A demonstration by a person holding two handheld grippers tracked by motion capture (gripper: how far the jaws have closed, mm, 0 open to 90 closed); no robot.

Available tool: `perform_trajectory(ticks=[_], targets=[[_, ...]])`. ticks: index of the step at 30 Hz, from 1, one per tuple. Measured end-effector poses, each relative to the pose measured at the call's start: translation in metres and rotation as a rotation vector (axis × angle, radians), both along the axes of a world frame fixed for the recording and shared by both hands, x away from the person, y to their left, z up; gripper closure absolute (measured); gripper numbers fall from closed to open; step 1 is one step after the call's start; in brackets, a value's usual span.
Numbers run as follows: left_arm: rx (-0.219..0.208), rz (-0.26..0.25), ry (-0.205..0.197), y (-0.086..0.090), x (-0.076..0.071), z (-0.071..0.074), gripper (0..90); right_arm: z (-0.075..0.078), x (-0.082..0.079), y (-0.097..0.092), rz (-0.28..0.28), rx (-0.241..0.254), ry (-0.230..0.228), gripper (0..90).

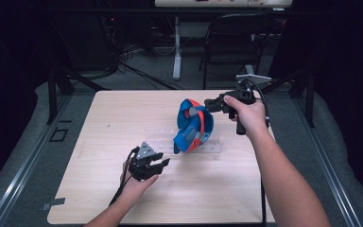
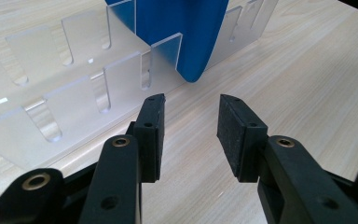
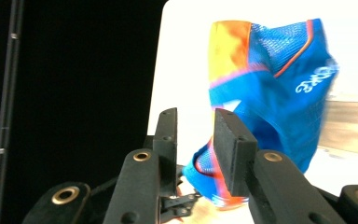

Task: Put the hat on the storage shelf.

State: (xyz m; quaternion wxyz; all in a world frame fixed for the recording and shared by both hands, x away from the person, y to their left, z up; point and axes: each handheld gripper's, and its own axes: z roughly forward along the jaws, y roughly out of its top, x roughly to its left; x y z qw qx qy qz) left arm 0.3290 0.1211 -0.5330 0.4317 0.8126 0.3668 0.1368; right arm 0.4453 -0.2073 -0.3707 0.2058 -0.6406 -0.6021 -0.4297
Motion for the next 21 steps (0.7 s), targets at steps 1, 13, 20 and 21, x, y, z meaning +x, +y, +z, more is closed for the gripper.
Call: perform_trajectory(ticks=[1,13,20,21], targets=[[0.001,0.001,0.002,0.001,-0.001,0.000,61.8,-0.001,-0.001,-0.002,-0.001,-0.010,0.003,70.6],[0.029,0.026,0.025,0.027,-0.004,-0.003,59.1,-0.022,-0.024,-0.017,-0.005,-0.118,-0.025,65.5],[0.007,0.058,0.053,0.047,-0.003,-0.009,57.5,-0.041,-0.045,-0.024,0.006,-0.189,-0.059,62.4],[-0.007,0.063,0.058,0.050,-0.002,-0.011,57.5,-0.044,-0.048,-0.025,0.005,-0.196,-0.061,61.9]])
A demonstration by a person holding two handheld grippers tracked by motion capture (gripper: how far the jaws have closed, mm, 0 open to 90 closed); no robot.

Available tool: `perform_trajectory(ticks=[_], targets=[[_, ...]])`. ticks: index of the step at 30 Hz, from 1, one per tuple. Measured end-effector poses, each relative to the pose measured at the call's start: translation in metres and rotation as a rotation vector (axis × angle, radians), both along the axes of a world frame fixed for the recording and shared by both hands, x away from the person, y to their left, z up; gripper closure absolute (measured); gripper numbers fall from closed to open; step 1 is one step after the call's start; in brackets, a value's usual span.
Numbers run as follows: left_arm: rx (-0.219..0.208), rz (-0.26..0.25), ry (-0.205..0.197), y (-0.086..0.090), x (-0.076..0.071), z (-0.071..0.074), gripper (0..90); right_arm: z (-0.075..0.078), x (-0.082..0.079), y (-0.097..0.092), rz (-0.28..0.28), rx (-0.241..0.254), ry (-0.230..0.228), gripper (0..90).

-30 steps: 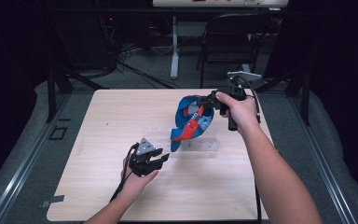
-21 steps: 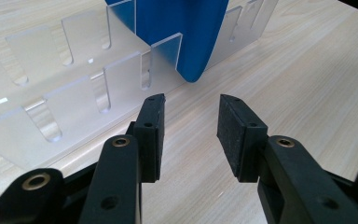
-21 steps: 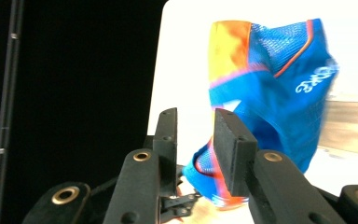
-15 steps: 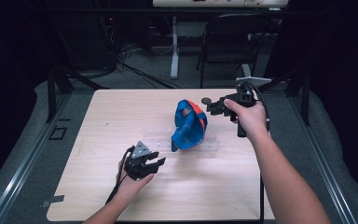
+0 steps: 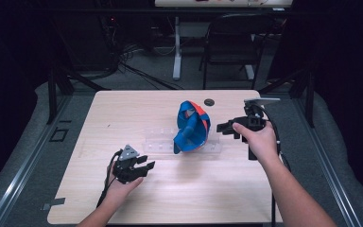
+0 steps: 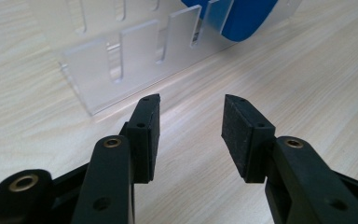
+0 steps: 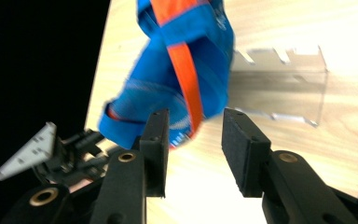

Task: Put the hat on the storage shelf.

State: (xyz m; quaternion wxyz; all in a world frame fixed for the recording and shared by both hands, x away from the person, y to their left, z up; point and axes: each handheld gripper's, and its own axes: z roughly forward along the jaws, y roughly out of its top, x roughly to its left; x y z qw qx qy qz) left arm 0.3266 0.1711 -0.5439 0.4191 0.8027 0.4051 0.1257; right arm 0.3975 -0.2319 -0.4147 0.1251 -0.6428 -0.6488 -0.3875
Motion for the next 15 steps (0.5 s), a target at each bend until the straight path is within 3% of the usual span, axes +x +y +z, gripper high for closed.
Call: perform_trajectory(ticks=[7,15], targets=[[0.004,0.016,0.007,0.009,0.002,-0.007,57.5,-0.026,-0.022,-0.011,0.001,-0.037,-0.007,60.2],[0.010,0.014,0.003,0.007,0.004,-0.010,56.4,-0.065,-0.055,-0.019,-0.008,-0.115,-0.079,57.7]])
